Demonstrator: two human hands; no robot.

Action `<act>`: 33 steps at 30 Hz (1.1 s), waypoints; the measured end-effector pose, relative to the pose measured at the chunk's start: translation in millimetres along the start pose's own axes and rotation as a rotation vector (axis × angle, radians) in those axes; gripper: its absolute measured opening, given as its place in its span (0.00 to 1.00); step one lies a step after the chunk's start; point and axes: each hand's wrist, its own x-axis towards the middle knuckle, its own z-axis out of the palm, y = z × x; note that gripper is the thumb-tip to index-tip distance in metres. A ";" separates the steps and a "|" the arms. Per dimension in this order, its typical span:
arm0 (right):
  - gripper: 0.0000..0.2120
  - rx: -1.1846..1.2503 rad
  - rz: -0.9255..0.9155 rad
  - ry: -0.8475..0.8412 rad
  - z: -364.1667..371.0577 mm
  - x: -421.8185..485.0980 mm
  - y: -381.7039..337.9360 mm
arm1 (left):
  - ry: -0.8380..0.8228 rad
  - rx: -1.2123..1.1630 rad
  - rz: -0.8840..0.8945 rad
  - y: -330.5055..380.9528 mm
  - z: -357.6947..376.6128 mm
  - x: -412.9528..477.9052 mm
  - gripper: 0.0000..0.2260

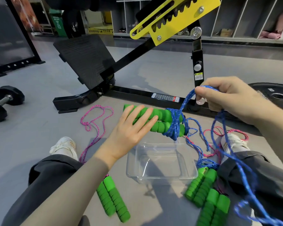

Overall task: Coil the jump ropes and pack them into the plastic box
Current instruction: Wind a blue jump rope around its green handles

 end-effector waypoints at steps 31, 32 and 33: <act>0.14 0.628 0.354 0.143 116.2 -22.0 59.3 | 0.044 -0.008 -0.252 -4.2 -10.0 8.9 0.20; 0.14 0.576 0.350 0.126 117.4 -23.5 57.8 | 0.029 0.002 -0.278 -6.0 -9.5 8.0 0.21; 0.15 0.510 0.335 0.106 118.8 -25.6 55.9 | 0.012 0.016 -0.308 -8.2 -8.9 7.3 0.21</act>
